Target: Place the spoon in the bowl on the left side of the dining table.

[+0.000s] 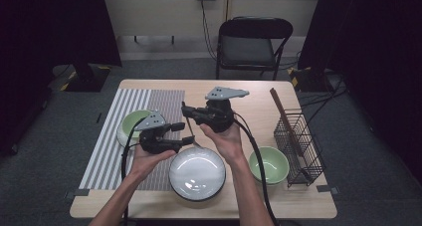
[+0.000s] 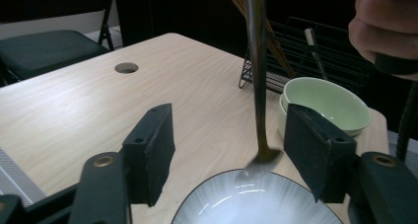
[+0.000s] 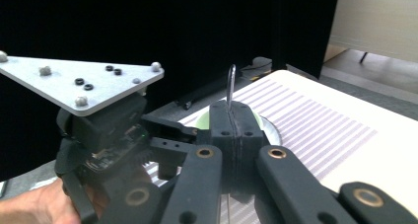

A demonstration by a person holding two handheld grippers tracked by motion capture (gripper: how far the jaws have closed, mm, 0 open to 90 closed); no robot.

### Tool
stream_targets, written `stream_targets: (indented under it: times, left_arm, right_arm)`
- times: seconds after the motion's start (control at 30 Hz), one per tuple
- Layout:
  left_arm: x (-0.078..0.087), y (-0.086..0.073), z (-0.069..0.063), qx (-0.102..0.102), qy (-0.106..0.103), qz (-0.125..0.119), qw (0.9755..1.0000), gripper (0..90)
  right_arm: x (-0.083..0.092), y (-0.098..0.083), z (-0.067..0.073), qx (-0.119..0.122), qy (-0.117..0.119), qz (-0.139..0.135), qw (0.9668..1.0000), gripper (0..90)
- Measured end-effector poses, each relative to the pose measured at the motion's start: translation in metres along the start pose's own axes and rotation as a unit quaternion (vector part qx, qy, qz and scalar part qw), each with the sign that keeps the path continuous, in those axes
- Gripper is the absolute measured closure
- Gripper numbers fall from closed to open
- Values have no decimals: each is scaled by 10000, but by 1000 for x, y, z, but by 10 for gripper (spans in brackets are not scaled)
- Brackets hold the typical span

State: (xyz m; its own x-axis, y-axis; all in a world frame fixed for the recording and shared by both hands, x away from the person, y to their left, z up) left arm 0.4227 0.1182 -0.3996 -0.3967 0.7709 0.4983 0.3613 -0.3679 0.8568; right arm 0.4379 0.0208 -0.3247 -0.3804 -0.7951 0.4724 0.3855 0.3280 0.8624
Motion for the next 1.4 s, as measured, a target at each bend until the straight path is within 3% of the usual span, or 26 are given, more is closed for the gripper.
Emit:
stream_targets:
  times: [0.2,0.27,0.4,0.6,0.8,0.9,1.03,1.1,1.23,1.4]
  left_arm:
    - [4,-1,5,42,58,-36,10000,417]
    - [5,-2,11,58,202,-37,9998,418]
    - [5,-6,16,87,244,16,9997,430]
    - [6,-7,15,76,137,20,9999,481]
    - [14,4,4,-39,-190,-320,9993,574]
    - [16,3,6,-121,-97,-281,9995,639]
    - [19,5,6,-74,-128,-410,9991,691]
    - [19,4,8,-60,-116,-362,9993,719]
    - [20,5,7,123,-375,-468,9981,782]
    - [18,3,6,112,-493,-412,9979,842]
  right_arm:
    - [-9,-3,11,26,119,26,9999,900]
    - [-10,-3,14,21,154,16,9999,900]
    - [-12,-4,14,32,107,30,9999,900]
    - [-11,-6,12,-15,139,32,9999,900]
    - [-14,-7,10,-29,136,72,9999,900]
    - [-15,-7,13,10,168,80,9998,900]
    - [-18,-8,18,75,210,105,9997,900]
    - [-18,-8,17,66,226,90,9997,900]
    - [-19,-8,16,39,175,92,9998,900]
    - [-19,-9,15,44,141,131,9998,900]
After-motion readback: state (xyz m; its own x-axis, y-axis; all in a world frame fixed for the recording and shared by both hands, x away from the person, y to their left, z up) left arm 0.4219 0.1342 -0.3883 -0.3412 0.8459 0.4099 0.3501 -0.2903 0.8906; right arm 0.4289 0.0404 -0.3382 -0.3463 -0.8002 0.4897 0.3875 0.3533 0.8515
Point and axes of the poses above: each handheld gripper's, and its own axes: x roughly backward along the jaws, y roughly out of its top, z roughly to its left, the point moved 7 cm from there along -x, roughly forward along the jaws, and after that the axes turned 11 degrees about z, right-handed, at the moved point
